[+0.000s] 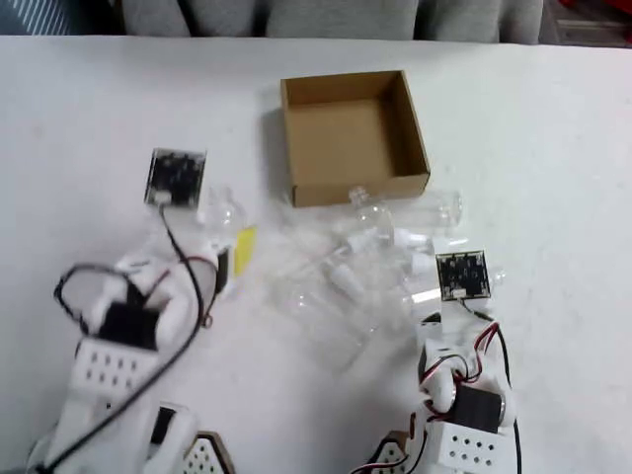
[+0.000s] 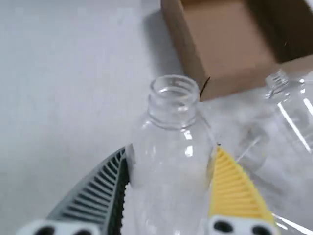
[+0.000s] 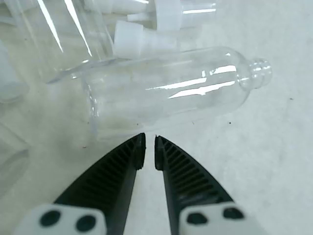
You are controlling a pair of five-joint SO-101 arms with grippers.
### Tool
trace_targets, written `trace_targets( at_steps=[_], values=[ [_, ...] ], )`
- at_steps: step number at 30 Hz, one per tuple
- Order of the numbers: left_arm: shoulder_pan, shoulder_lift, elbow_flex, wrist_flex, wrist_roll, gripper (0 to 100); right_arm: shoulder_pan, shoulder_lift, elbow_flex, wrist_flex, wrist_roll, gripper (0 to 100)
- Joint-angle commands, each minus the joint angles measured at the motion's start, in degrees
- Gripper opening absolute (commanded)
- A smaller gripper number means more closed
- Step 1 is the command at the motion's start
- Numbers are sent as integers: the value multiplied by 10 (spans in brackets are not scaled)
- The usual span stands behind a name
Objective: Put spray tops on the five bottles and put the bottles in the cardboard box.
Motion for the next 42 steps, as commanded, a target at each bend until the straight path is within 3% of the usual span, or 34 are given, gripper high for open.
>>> trace_targets(
  at_steps=[1,12,17,22,33,42],
  values=[
    [15,-140,31,-59,-4,147,0,-3,4,6,8,17],
    [6,-213,98,-58,-26,147,4,-3,4,6,8,17],
    [-20,-192,76,11,-65,150,3,-3,4,6,8,17],
    [-28,-39,-8,71,-62,151,4,-3,4,6,8,17],
    [-29,313,-135,73,-60,151,4,-3,4,6,8,17],
    [-49,472,-211,76,-61,152,3,-3,4,6,8,17]
  ],
)
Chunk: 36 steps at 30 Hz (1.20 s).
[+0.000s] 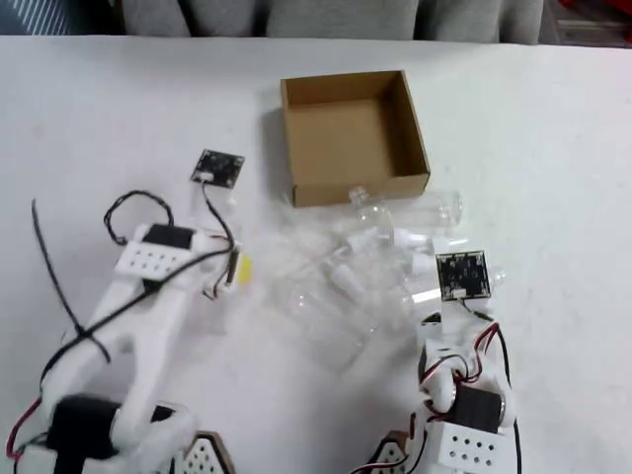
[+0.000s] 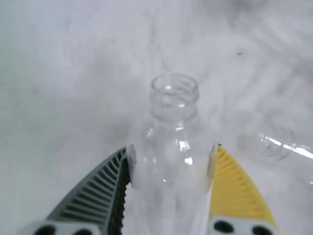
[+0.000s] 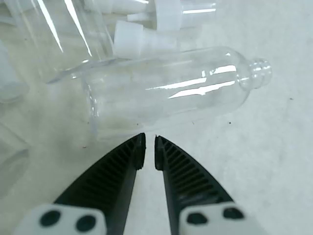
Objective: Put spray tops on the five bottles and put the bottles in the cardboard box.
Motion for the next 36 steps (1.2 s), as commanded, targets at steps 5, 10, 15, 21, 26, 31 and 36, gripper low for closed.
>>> trace_targets(
  at_steps=[5,10,15,21,26,31,36],
  values=[
    [-53,60,-59,3,-1,301,1,-3,4,6,8,17],
    [-53,60,-62,4,-5,315,1,-3,4,6,8,17],
    [-53,62,-97,43,-6,306,1,-3,4,6,8,17],
    [-48,65,-135,68,-5,304,2,-3,4,6,8,17],
    [-44,65,-142,76,-1,306,2,-3,4,6,8,17],
    [-43,72,-168,106,3,306,2,-3,4,6,8,17],
    [-42,140,-229,138,25,306,2,-3,4,6,8,17]
  ],
)
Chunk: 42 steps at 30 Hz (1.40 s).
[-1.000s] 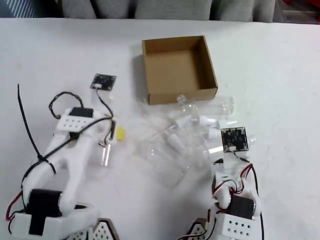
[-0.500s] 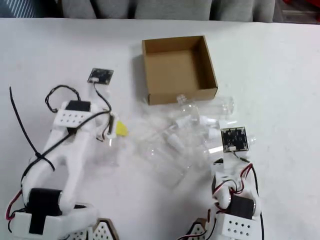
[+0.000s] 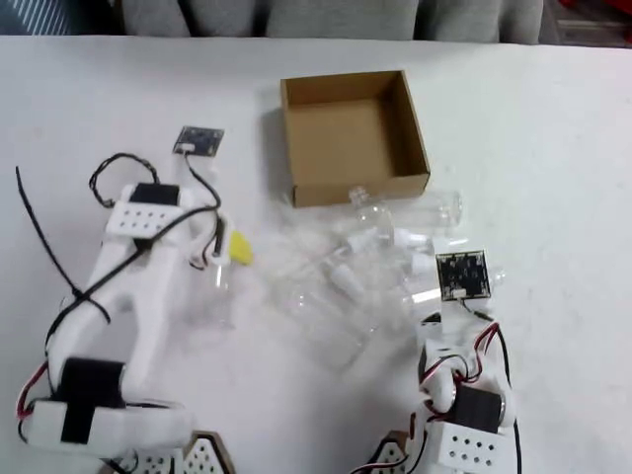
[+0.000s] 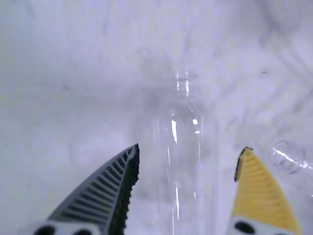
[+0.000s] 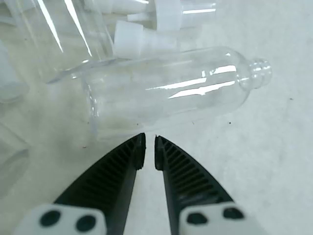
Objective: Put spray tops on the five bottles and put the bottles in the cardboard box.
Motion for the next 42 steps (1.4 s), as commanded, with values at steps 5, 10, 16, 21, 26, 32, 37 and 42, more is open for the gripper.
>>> trace_targets(
  at_steps=[5,10,16,21,26,32,37,42],
  values=[
    [7,105,-100,26,18,303,2,-3,4,6,8,17],
    [11,129,-101,11,18,302,1,-3,4,6,8,17],
    [32,135,-91,-13,19,300,1,-3,4,6,8,17],
    [52,150,-61,-52,55,229,1,-3,4,6,8,17],
    [50,144,-57,-52,55,149,2,-3,4,6,8,17],
    [51,142,-55,-52,55,59,3,-3,4,6,8,17],
    [48,133,-72,-18,55,60,3,-3,4,6,8,17],
    [48,8,-49,4,55,60,3,-3,4,5,8,17]
  ],
)
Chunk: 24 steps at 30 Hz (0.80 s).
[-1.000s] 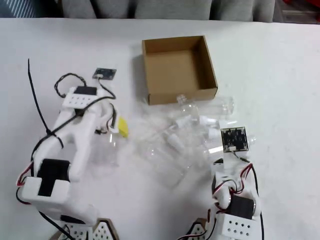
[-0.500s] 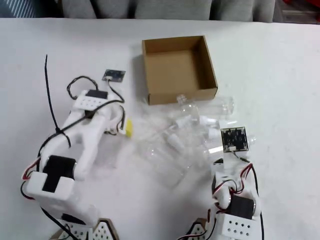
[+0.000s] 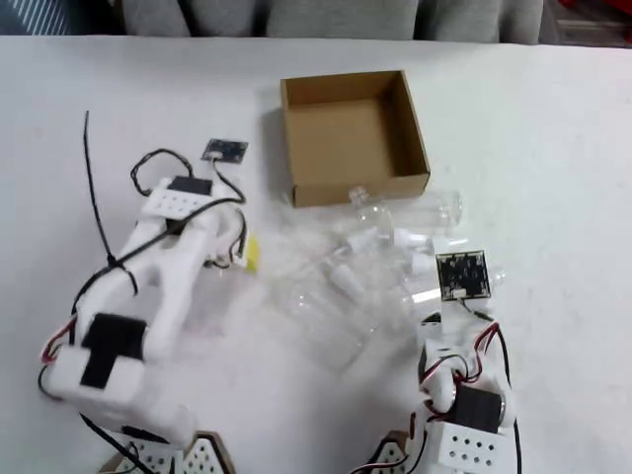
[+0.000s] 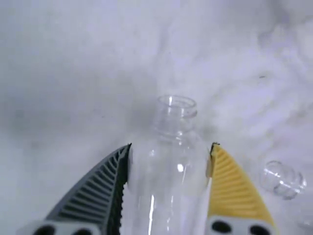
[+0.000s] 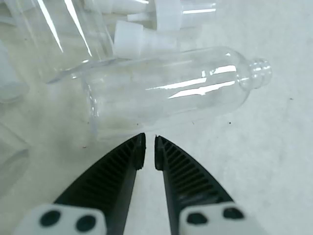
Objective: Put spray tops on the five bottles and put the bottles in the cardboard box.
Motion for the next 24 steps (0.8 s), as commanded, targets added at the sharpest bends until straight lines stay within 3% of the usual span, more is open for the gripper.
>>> trace_targets(
  at_steps=[1,8,14,19,24],
  values=[
    [5,-160,19,13,9,60,4,-3,4,3,8,17],
    [4,-413,185,-106,11,63,7,-3,-14,-4,8,16],
    [-9,-561,314,-184,12,63,66,-1,-35,-38,8,17],
    [-70,-631,371,-230,30,61,60,2,-46,-84,8,16],
    [-124,-641,382,-243,86,61,46,29,-145,-45,8,16]
  ],
)
